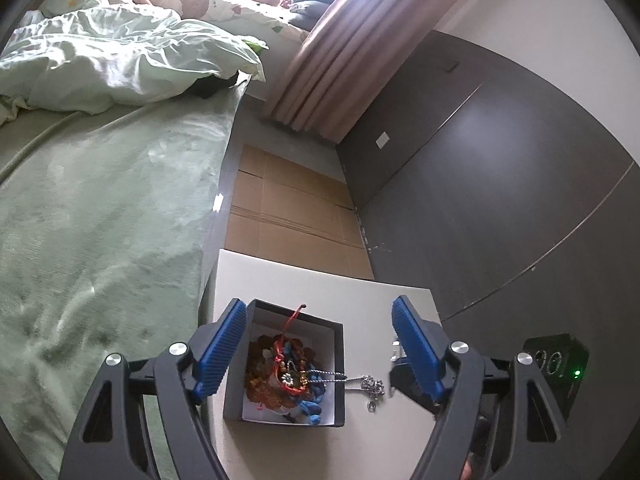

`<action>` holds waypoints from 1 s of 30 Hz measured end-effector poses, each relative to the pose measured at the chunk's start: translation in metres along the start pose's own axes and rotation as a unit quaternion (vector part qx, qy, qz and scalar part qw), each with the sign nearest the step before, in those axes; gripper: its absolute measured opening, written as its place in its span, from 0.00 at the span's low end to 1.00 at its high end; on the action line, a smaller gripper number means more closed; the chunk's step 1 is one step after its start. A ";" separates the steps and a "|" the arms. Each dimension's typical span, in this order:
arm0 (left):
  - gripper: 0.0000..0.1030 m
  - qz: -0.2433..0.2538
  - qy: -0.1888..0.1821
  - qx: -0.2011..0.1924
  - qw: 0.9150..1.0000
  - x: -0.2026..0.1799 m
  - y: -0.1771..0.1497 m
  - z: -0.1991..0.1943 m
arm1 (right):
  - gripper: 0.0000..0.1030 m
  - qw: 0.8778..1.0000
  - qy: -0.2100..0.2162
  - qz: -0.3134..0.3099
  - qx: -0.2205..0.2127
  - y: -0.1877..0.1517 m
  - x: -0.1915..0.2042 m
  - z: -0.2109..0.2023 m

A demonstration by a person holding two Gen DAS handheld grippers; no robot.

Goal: Organize jewelry
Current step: 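Drop the charms and hoop into the black box, opening both tools, then grasp the silver chain trailing from the box with the left tool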

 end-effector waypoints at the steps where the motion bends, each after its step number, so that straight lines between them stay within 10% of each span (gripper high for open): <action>1: 0.71 -0.001 0.000 -0.001 1.000 0.002 0.001 0.000 | 0.49 1.000 0.001 -0.001 0.003 0.000 0.001 0.004; 9: 0.71 -0.017 0.000 -0.006 1.000 0.016 0.012 -0.002 | 0.52 0.999 0.000 -0.013 0.036 -0.011 0.016 0.042; 11: 0.71 -0.022 -0.001 -0.006 1.000 0.018 0.013 -0.002 | 0.84 0.998 -0.004 -0.011 0.054 -0.014 0.017 0.051; 13: 0.71 -0.024 -0.001 -0.005 1.000 0.020 0.014 -0.002 | 0.92 0.999 -0.008 -0.003 0.039 -0.010 0.011 0.046; 30: 0.64 0.032 -0.007 0.030 0.999 -0.038 -0.025 0.027 | 0.92 0.993 -0.111 0.038 0.011 0.001 -0.069 -0.018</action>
Point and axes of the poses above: each gripper's, at about its wrist camera, not at the fingertips, and z roughly the way its jaws point, x to its left, y to its top, the point moved 8 cm from there along z, roughly the way its jaws point, and after that the axes turned 4 degrees about z, right-handed, at the moved point
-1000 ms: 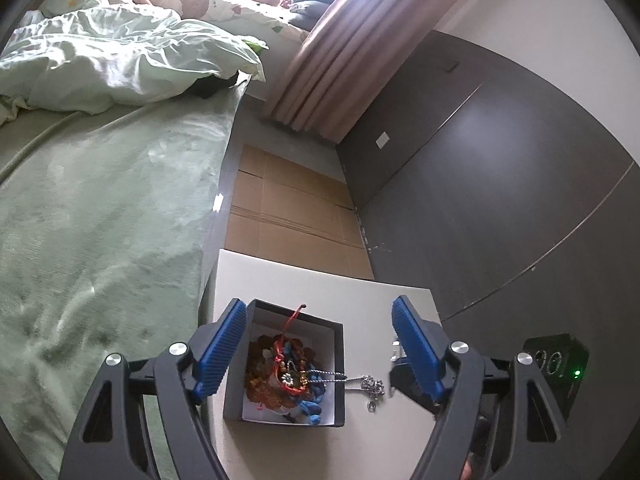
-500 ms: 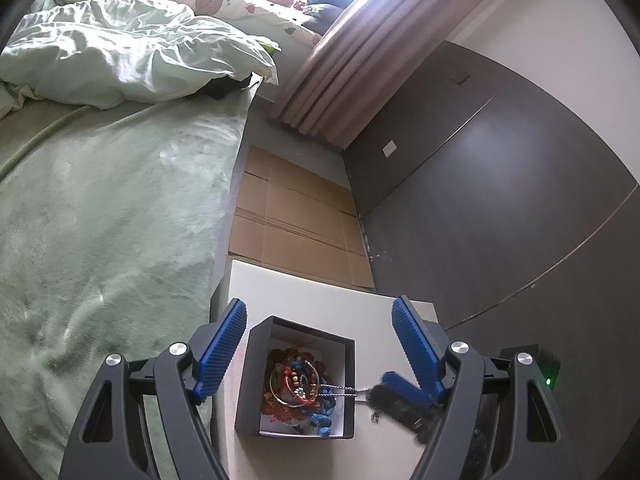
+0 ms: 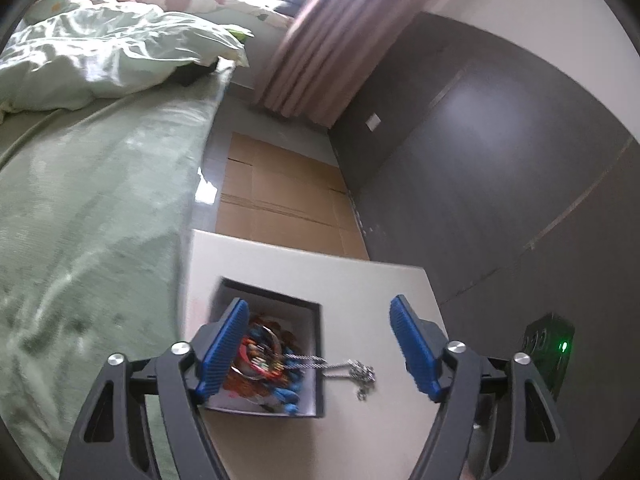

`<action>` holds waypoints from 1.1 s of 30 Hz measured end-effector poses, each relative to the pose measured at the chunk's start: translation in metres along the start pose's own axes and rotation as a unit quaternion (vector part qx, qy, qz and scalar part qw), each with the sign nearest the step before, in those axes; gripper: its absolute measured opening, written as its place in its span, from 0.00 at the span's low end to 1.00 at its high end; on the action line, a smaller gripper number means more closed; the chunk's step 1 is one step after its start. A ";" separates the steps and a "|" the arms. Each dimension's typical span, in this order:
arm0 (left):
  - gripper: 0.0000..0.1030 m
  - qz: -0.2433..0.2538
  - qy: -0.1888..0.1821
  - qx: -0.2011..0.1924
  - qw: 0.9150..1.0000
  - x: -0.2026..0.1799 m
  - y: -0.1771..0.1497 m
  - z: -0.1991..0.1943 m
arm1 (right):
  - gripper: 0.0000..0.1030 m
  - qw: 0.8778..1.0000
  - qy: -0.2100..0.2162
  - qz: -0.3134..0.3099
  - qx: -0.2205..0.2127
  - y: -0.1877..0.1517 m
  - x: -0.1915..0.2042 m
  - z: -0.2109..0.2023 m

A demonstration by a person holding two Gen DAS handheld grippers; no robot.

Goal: Organize jewelry
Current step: 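Grasp the silver chain trailing from the box with the left tool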

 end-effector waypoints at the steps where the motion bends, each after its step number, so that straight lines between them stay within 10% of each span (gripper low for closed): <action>1: 0.62 0.007 -0.002 0.005 1.000 -0.006 -0.004 0.004 | 0.91 1.000 -0.005 0.002 -0.002 0.000 -0.004 -0.002; 20: 0.52 0.087 0.002 0.099 0.991 -0.091 -0.079 0.098 | 0.71 0.993 -0.086 0.077 -0.012 -0.007 -0.110 -0.063; 33: 0.51 0.122 0.094 0.143 0.978 -0.084 -0.109 0.171 | 0.71 0.990 -0.088 0.105 -0.018 0.002 -0.136 -0.081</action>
Point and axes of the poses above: each gripper's, at about its wrist camera, not at the fingertips, and z roughly the way its jaws point, x to its left, y to its top, the point moved 8 cm from there along z, roughly the way its jaws point, and after that the axes turned 4 degrees about z, right-handed, at the moved point
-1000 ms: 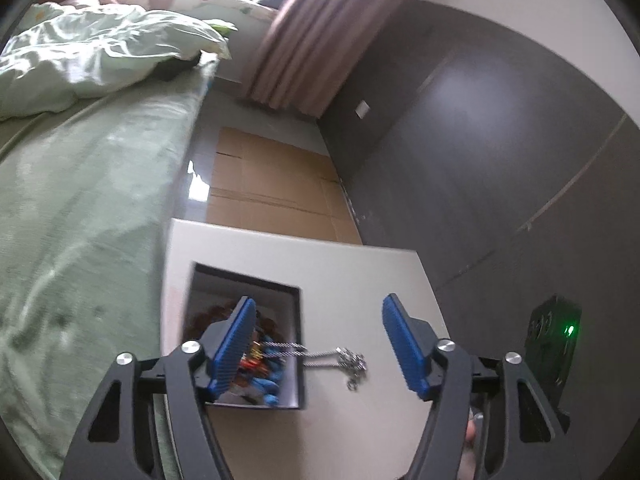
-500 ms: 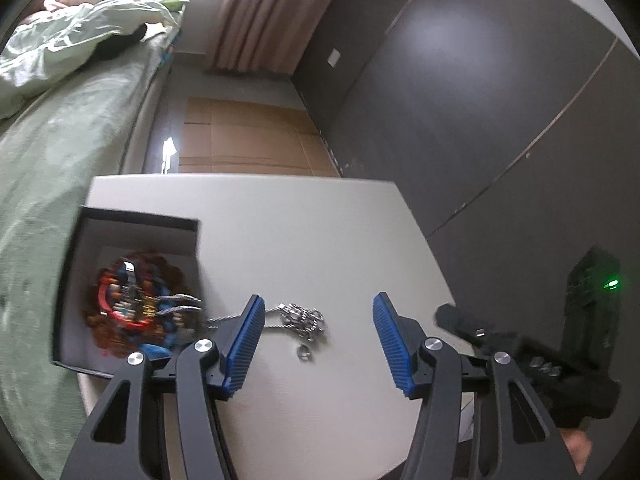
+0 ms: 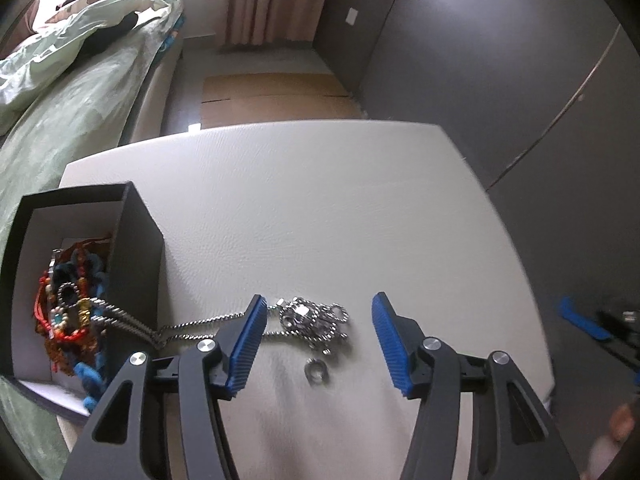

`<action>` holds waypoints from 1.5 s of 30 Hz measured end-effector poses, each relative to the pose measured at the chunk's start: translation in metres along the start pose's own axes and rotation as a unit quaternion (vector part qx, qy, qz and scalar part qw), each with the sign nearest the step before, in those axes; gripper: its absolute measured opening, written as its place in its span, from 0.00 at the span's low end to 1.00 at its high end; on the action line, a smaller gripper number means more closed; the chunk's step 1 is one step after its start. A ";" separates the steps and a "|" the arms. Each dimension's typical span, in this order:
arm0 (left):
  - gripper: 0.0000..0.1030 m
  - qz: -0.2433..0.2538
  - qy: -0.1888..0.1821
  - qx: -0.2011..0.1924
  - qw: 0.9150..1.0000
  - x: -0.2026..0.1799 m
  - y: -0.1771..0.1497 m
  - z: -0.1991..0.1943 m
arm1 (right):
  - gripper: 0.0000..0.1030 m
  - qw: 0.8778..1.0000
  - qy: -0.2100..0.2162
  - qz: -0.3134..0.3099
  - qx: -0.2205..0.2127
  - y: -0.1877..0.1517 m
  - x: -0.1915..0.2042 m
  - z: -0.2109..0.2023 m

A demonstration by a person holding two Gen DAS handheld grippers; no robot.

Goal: Organize jewelry
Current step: 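Grasp the silver chain trailing from the box with the left tool, then lift the chain with the left tool while the right tool grasps the small silver ring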

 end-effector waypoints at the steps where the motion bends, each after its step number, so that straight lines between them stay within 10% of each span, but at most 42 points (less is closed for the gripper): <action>1: 0.51 0.004 0.009 0.004 1.000 0.000 -0.002 0.005 | 0.71 1.000 0.002 0.000 0.000 0.001 0.000 0.000; 11: 0.58 0.068 0.076 0.014 0.995 -0.010 -0.009 0.016 | 0.71 1.000 0.004 0.005 -0.001 0.005 -0.001 -0.002; 17: 0.28 0.083 0.107 0.007 0.991 -0.002 -0.011 0.011 | 0.71 1.000 -0.001 0.005 0.001 0.005 0.003 0.002; 20: 0.15 0.066 0.091 0.004 0.994 0.009 -0.009 0.007 | 0.71 1.000 -0.004 0.004 0.002 0.004 0.005 0.006; 40: 0.14 -0.002 -0.009 -0.073 0.997 0.032 0.024 -0.080 | 0.71 0.998 -0.018 -0.047 0.026 -0.014 0.023 0.027; 45: 0.14 -0.008 -0.022 -0.109 0.994 0.036 0.038 -0.116 | 0.55 0.995 -0.023 -0.084 0.045 -0.029 0.044 0.045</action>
Point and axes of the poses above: each gripper's, at about its wrist camera, not at the fingertips, and z roughly the way its jaws point, x to its left, y to its top, the point moved 8 cm from there along z, roughly the way its jaws point, and after that the axes turned 4 degrees about z, right-handed, at the moved point
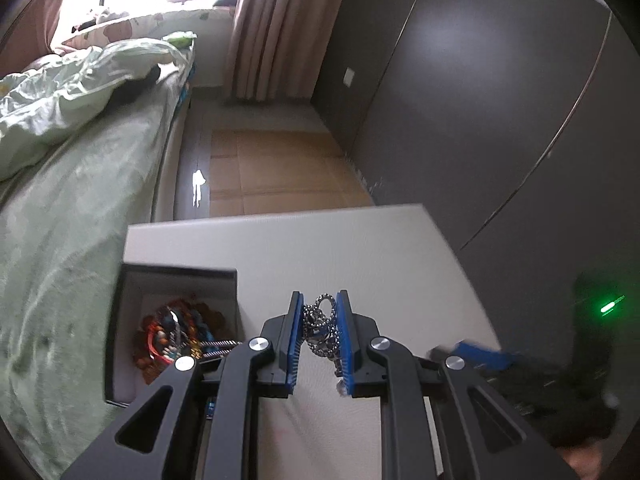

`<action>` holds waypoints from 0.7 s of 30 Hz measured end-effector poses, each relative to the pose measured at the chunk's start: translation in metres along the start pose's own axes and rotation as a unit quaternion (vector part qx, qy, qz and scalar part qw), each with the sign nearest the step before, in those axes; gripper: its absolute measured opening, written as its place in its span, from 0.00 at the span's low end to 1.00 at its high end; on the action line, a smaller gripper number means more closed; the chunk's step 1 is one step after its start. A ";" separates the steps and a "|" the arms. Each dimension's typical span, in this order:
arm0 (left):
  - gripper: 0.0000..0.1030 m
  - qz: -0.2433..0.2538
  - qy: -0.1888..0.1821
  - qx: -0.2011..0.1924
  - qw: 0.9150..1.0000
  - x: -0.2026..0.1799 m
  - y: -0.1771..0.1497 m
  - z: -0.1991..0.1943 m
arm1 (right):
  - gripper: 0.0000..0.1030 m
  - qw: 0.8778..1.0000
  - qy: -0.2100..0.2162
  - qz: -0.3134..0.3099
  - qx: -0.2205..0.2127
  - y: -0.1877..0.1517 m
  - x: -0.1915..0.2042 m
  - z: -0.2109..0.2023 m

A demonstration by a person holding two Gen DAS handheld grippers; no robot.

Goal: Organize jewelry
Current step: 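Lift the chain with the left tool while the right tool grasps the small silver ring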

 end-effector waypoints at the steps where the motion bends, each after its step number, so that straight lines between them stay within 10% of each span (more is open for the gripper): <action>1: 0.14 -0.002 -0.002 -0.007 1.000 0.001 0.003 -0.007 | 0.49 1.000 0.000 -0.008 0.006 -0.002 0.005 0.005; 21: 0.14 -0.034 -0.021 -0.119 0.992 0.039 0.051 -0.122 | 0.37 0.992 -0.044 -0.100 0.066 -0.035 0.057 0.069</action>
Point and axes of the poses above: each gripper's, at about its wrist camera, not at the fingertips, and z roughly the way its jaws point, x to its left, y to its top, the point moved 8 cm from there along z, roughly the way its jaws point, and after that the axes turned 4 degrees about z, right-handed, at the moved point
